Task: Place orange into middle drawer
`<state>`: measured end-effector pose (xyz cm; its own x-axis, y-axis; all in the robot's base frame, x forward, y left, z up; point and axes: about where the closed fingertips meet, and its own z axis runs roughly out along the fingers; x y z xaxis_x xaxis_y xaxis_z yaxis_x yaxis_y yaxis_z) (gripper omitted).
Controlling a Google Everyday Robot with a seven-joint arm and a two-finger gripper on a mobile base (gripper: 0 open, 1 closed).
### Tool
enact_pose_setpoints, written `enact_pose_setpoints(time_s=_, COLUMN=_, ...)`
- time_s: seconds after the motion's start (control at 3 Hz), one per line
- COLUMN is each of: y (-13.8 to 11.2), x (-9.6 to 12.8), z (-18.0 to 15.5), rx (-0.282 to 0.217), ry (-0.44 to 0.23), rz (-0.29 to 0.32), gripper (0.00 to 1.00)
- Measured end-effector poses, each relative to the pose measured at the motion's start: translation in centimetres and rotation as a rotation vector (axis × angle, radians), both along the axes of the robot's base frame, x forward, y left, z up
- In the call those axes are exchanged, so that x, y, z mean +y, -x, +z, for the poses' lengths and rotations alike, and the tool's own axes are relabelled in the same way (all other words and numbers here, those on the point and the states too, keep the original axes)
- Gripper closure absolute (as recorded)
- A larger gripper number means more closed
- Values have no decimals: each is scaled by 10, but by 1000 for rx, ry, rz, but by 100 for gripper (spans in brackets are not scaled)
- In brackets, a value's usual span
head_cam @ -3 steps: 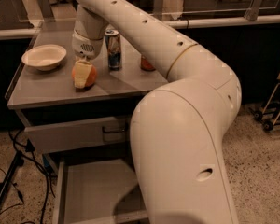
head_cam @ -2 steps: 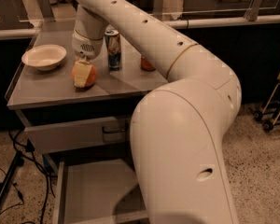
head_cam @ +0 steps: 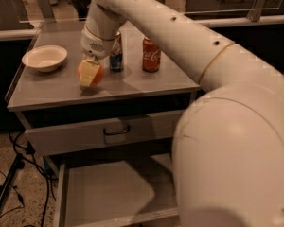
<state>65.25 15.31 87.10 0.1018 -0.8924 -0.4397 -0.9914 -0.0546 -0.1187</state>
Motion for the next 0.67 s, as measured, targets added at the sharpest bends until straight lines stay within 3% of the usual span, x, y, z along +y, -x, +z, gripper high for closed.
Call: enact_pose_setpoints(time_s=0.67, y=71, x=-29, z=21, rx=-37, ry=-72, rz=-99, gripper=100)
